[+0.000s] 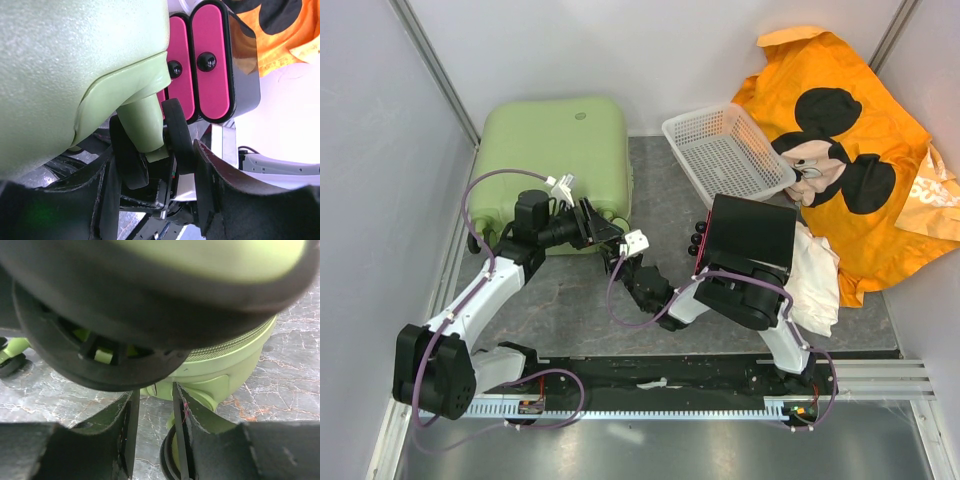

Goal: Open, take out, and arrange the luggage

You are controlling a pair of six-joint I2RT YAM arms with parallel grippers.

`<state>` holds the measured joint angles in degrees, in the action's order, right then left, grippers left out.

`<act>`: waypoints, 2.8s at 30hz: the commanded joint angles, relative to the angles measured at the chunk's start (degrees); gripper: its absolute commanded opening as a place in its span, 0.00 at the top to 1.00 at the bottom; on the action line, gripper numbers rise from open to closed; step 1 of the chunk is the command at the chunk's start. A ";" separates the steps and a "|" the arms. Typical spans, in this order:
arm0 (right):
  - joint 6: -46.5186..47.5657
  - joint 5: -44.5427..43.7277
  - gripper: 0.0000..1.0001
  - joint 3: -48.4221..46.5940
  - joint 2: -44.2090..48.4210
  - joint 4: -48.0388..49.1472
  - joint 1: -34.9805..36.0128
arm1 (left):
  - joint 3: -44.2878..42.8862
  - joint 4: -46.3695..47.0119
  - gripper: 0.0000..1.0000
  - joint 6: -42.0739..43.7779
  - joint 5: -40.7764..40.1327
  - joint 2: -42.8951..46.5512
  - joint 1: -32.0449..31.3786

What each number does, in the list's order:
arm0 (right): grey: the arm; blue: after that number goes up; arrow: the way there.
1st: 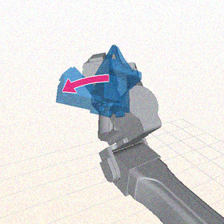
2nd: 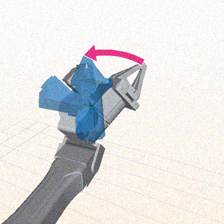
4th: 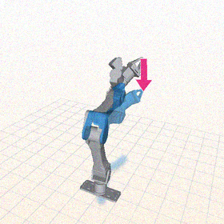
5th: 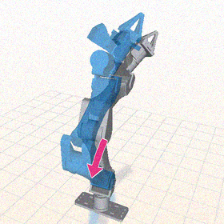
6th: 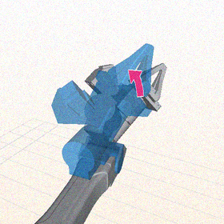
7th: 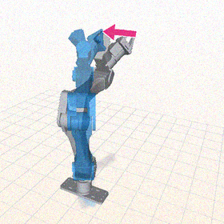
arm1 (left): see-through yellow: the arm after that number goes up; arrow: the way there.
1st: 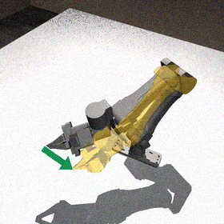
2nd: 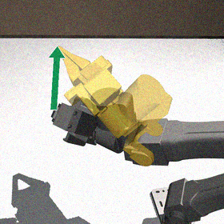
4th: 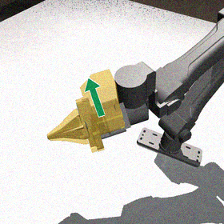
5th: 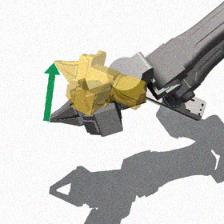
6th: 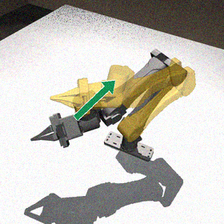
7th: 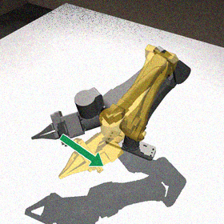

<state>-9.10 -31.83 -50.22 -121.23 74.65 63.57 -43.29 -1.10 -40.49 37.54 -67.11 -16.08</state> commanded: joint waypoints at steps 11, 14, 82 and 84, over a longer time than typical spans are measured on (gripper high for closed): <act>6.55 -2.09 0.66 -5.42 -3.05 15.52 -0.99 | -0.92 14.02 0.98 -4.86 17.30 1.90 -0.45; 6.64 -2.53 0.67 -5.68 -3.22 17.54 -0.99 | -0.92 14.02 0.98 -4.86 17.31 1.81 -0.45; -0.13 -11.76 1.00 -4.27 18.31 -26.20 -11.71 | 3.20 5.76 0.99 1.38 15.72 7.25 3.68; -0.04 -11.32 1.00 -6.11 17.96 -27.89 -12.06 | 4.43 5.67 0.98 0.94 15.64 8.74 3.60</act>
<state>-9.04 -36.10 -50.06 -105.34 47.79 54.87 -39.97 -0.12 -41.58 40.75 -64.27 -12.16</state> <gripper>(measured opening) 0.009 0.566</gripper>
